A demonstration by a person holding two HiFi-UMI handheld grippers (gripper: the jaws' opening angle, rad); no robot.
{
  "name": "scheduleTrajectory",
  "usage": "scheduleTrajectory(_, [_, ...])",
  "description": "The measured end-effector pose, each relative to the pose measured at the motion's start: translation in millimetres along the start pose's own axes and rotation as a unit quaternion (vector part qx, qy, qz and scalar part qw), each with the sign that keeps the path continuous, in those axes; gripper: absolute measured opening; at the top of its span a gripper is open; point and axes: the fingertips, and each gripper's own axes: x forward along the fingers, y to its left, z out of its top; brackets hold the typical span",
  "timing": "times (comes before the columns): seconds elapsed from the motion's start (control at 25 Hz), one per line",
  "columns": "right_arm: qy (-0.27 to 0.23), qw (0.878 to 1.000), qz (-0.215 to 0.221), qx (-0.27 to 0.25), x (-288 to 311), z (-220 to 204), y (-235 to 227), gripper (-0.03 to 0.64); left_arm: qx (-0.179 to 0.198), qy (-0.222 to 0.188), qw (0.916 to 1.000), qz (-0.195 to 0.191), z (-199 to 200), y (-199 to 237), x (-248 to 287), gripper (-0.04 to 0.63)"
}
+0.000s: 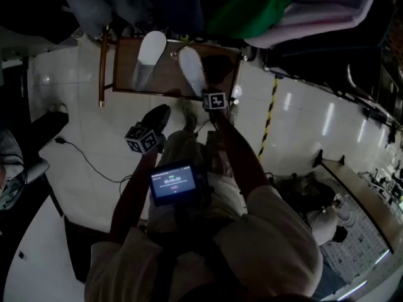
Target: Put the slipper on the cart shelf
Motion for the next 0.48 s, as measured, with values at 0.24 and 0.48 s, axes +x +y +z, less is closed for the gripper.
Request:
scheduleTrajectory(0.24, [-0.022, 0.999, 0.023, -0.007, -7.3, 10.1, 9.2, 0.138, 0.014, 0.008, 0.9999, -0.004, -6.1, -3.2, 3.8, 0.060])
scheduleTrajectory(0.48, [-0.036, 0.998, 0.052, 0.007, -35.5, 1.1, 18.6, 0.110, 0.017, 0.023, 0.9996, -0.005, -16.7, -20.6, 5.7, 0.060])
